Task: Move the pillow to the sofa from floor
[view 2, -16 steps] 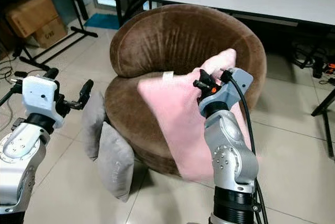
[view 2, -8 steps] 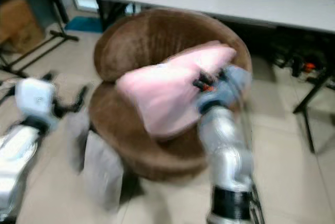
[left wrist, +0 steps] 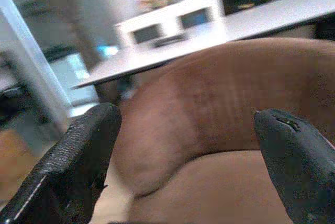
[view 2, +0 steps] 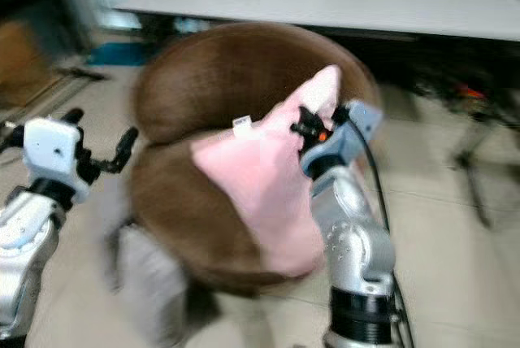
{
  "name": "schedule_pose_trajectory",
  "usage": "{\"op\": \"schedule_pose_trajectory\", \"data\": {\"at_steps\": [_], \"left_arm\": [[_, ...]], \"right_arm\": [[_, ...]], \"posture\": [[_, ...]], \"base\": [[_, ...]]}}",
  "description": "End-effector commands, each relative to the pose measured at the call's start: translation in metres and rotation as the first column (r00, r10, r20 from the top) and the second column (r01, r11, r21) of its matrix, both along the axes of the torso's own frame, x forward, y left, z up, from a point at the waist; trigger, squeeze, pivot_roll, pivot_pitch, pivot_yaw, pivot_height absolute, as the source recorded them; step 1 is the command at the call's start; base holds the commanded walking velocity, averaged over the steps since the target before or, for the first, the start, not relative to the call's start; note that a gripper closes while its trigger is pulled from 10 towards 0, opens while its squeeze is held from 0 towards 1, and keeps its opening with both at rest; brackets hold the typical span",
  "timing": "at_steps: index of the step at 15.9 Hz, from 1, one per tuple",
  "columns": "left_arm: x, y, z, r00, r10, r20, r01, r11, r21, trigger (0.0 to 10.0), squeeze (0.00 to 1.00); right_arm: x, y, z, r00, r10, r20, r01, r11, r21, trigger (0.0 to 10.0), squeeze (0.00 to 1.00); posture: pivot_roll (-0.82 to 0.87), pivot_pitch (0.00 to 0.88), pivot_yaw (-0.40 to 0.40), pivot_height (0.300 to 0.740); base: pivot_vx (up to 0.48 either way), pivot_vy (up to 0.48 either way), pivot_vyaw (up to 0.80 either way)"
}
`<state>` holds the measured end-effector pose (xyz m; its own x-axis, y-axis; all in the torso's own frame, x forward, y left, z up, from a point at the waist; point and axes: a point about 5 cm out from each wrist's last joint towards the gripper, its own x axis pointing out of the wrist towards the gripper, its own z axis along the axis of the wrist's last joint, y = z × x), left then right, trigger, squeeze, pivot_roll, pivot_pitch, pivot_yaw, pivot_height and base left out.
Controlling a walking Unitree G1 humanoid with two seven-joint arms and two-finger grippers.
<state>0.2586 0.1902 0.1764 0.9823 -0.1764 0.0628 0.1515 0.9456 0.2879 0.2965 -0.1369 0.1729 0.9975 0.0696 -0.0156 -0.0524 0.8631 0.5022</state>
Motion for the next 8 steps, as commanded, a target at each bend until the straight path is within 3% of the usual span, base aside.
{"op": "schedule_pose_trajectory", "data": {"at_steps": [1,2,8], "left_arm": [[-0.001,0.001,0.003,1.0,0.002,0.011,-0.002,1.0,0.021,10.0,0.0],[-0.002,0.002,0.004,1.0,0.007,0.013,-0.007,1.0,0.027,10.0,0.0],[-0.002,0.01,0.006,0.998,0.055,0.032,-0.055,0.998,0.009,10.0,0.0]], "right_arm": [[0.003,-0.004,0.009,0.999,-0.017,0.049,0.016,1.0,0.015,10.0,0.0],[0.006,-0.004,0.01,0.998,-0.022,0.052,0.021,1.0,0.014,10.0,0.0],[0.013,0.011,0.018,0.994,0.045,0.095,-0.047,0.999,0.013,10.0,0.0]], "posture": [[0.09,0.0,0.024,0.74],[0.09,0.0,0.02,0.74],[0.09,0.0,-0.002,0.74]], "base": [[0.262,0.0,-0.8],[0.262,0.0,-0.8],[0.264,0.0,0.0]]}}
